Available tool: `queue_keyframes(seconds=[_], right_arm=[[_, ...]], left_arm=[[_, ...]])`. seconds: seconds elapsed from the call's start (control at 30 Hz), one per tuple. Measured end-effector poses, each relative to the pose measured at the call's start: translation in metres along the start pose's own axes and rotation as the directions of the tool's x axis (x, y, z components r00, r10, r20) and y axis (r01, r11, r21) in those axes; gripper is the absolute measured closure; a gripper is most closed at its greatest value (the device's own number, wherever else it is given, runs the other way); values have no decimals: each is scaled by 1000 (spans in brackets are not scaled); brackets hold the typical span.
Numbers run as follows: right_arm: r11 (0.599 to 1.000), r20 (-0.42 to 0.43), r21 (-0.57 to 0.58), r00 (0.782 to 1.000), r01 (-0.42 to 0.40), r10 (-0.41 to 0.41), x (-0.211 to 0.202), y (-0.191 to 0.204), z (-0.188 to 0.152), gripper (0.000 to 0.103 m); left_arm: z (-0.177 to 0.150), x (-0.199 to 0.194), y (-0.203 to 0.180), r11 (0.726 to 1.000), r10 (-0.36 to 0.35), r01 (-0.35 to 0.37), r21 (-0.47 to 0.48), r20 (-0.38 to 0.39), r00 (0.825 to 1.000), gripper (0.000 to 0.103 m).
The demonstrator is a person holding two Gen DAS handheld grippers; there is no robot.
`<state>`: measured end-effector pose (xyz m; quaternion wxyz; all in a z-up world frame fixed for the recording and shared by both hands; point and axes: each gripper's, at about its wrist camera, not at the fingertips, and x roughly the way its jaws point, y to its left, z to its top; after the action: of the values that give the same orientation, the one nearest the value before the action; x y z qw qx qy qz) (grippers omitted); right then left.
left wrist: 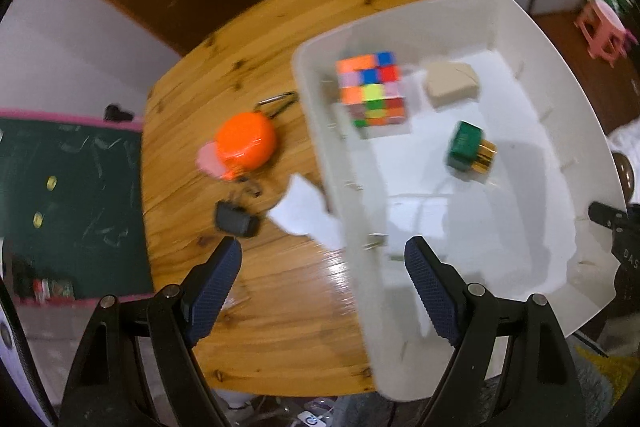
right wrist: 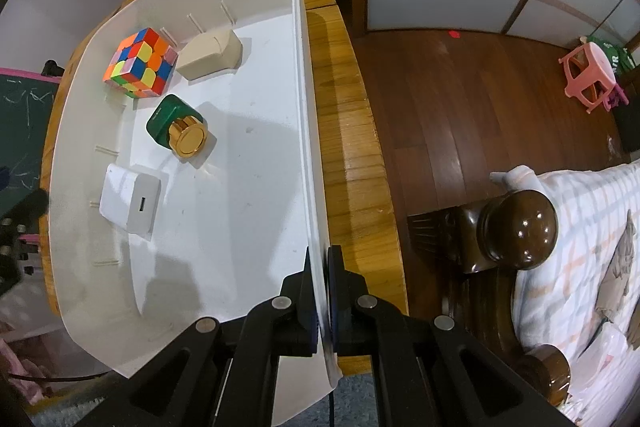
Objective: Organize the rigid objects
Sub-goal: 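Move the left tool to the clear sticker-printed plastic box on the table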
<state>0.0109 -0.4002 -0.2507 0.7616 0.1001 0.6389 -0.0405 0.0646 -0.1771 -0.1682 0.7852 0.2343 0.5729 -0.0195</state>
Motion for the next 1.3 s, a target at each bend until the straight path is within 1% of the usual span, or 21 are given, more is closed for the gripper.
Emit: queue_keyframes(seconds=[0.13,0.27,0.4,0.53,0.63,0.7,0.73,0.8,0.83,0.9,0.93,1.0,1.1,1.2,1.3], right_arm=[[1000,-7,7,1000,-2,2,0,-1,0,100],[1000,-12,9,1000,4,-4,1,0,1,100],[1000,-10,8,1000,12,-12,0,1,1,100],[1000,-15,30,1000,10,-10,0,0,1,99],[999,-19,40,1000,20,-19,0,1,1,99],[999,-18,39,999,32,-31,-1,2,1,99],[998,-19,42,999,36,-35,-1,3,1,99],[998,-23,48,999,40,-39,-1,3,1,99],[998,-24,50,999,40,-39,-1,3,1,98],[998,-26,52,999,42,-41,0,2,1,98],[998,-26,55,999,43,-42,0,3,1,98],[997,-28,61,999,44,-42,0,3,2,98],[997,-31,66,998,48,-46,0,2,2,98],[996,-31,69,998,49,-47,1,2,2,98],[996,-32,74,998,48,-46,1,1,2,98]], left_arm=[[-8,-8,37,995,15,-14,-97,4,1000,17],[-15,-17,84,977,29,-26,-214,12,1000,17],[-24,-18,133,947,33,-25,-322,18,999,17],[-31,-5,170,915,21,-24,-403,-10,1000,17],[-38,15,193,876,-52,24,-481,-46,998,17],[-42,31,204,848,-112,60,-526,-67,991,17],[-45,44,208,832,-149,79,-550,-85,985,17],[-50,60,211,811,-202,101,-577,-114,973,17],[-53,74,212,797,-240,114,-593,-136,961,17],[-56,92,207,785,-286,133,-605,-164,944,17],[-58,104,202,782,-313,142,-606,-185,932,17],[-61,119,193,785,-336,150,-601,-211,918,17],[-64,144,178,798,-362,154,-582,-260,895,17],[-66,160,170,809,-357,139,-571,-290,888,17],[-65,170,164,821,-334,120,-558,-299,894,17]])
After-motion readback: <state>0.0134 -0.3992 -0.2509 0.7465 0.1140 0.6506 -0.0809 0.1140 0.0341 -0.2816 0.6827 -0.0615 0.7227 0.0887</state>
